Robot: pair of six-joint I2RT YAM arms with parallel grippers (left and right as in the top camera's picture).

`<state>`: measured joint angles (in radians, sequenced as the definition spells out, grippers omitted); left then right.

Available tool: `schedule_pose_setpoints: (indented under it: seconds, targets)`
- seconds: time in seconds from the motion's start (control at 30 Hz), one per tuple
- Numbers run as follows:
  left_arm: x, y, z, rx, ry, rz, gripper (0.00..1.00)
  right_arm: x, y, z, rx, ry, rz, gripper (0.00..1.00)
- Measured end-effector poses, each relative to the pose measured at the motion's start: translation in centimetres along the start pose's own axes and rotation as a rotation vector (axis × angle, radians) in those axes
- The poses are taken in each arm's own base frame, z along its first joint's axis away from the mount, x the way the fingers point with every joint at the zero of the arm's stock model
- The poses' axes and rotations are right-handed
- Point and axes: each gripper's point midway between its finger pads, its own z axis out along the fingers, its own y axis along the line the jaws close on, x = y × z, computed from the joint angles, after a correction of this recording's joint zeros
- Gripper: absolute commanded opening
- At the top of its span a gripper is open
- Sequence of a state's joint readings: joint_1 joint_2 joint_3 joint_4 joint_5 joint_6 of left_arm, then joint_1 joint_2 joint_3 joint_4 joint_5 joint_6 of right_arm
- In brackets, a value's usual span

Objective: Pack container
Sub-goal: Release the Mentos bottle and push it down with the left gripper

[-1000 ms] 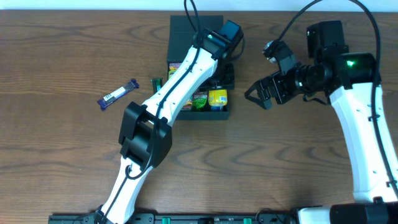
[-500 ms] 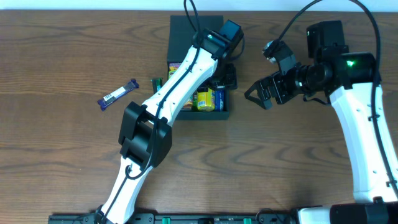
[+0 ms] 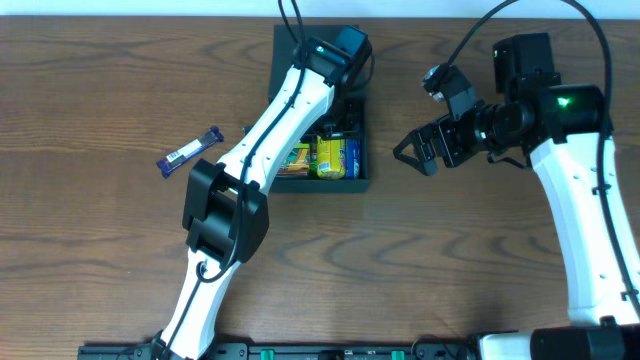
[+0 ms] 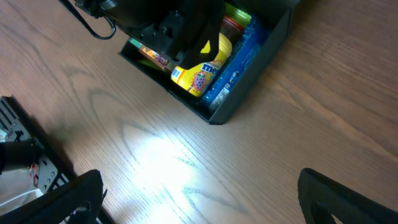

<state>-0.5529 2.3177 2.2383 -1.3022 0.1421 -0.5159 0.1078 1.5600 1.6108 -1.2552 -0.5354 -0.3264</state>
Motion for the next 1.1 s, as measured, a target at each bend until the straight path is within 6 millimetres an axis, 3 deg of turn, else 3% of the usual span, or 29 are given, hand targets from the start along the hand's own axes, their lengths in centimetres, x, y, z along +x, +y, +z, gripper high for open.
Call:
schedule_pose_setpoints:
  seconds: [0.17, 0.23, 0.3, 0.33, 0.7, 1.1]
  targets:
    - [-0.4, 0.6, 0.0, -0.031, -0.021, 0.004, 0.60, 0.0, 0.0, 0.0, 0.000, 0.000, 0.000, 0.99]
    - [-0.4, 0.6, 0.0, -0.037, -0.024, 0.006, 0.42, 0.0, 0.0, 0.0, 0.000, 0.000, 0.000, 0.99]
    - [-0.5, 0.6, 0.0, -0.037, -0.026, 0.012, 0.08, -0.1, 0.0, 0.0, 0.001, -0.002, -0.002, 0.99]
    - [-0.5, 0.6, 0.0, -0.036, -0.029, 0.022, 0.06, -0.1, 0.0, 0.0, 0.001, -0.002, -0.002, 0.99]
    - [0.8, -3.0, 0.3, -0.007, -0.054, 0.145, 0.06, -0.2, -0.1, 0.0, 0.003, -0.008, -0.005, 0.99]
    - [2.5, -1.4, 4.2, -0.062, 0.034, 0.093, 0.06, -0.2, -0.1, 0.0, 0.003, -0.008, -0.005, 0.99]
